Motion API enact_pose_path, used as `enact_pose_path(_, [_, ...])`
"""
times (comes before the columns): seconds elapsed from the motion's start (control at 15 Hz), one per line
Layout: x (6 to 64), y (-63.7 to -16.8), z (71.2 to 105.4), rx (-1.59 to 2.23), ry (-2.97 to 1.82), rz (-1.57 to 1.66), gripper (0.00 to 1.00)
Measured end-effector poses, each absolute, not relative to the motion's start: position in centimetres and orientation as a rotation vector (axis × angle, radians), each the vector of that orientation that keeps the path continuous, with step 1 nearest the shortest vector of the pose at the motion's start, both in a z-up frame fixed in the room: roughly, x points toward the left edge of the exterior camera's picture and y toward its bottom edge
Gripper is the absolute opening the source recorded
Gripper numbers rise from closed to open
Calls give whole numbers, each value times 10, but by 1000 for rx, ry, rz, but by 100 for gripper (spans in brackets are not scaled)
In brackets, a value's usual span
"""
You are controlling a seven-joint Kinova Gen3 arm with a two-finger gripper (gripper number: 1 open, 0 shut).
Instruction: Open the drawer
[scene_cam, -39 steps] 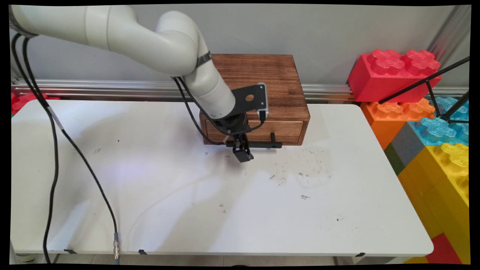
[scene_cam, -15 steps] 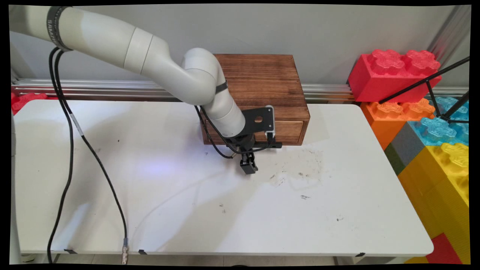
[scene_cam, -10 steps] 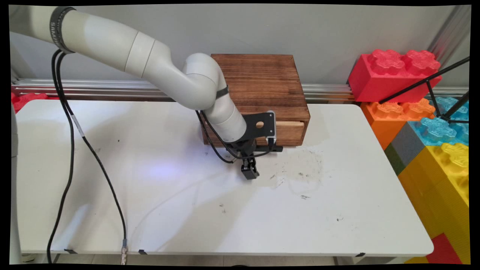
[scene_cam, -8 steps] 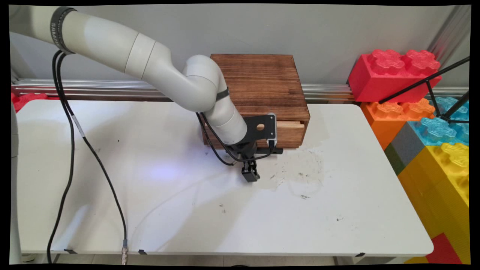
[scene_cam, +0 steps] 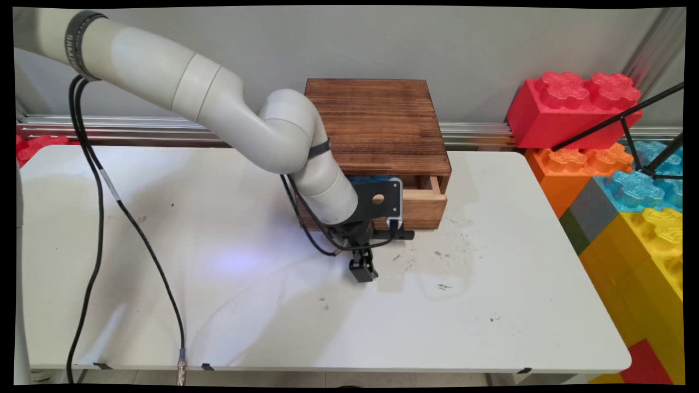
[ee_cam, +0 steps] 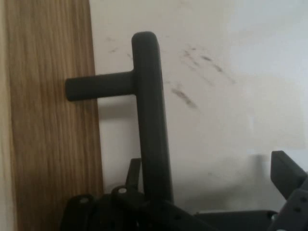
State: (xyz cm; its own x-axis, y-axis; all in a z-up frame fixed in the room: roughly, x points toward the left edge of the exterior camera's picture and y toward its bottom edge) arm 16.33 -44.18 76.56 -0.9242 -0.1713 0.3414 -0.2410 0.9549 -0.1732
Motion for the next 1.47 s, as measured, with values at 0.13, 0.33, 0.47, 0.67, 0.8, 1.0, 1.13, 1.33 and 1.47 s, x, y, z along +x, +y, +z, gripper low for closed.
enact_pose_path(0.13, [164,-432,765,293,-2782,283,100])
enact_pose_path(0.33, [164,-421,765,285,-2781,261,100])
enact_pose_path(0.47, [162,-412,765,281,-2772,252,100])
enact_pose_path(0.67, [157,-399,767,290,-2752,248,100])
enact_pose_path(0.8, [154,-392,768,300,-2739,245,100])
enact_pose_path(1.0, [147,-379,770,316,-2717,240,100])
enact_pose_path(1.13, [144,-371,771,324,-2709,238,100])
enact_pose_path(1.33, [140,-361,774,331,-2699,235,100])
enact_pose_path(1.47, [139,-355,776,336,-2692,231,100])
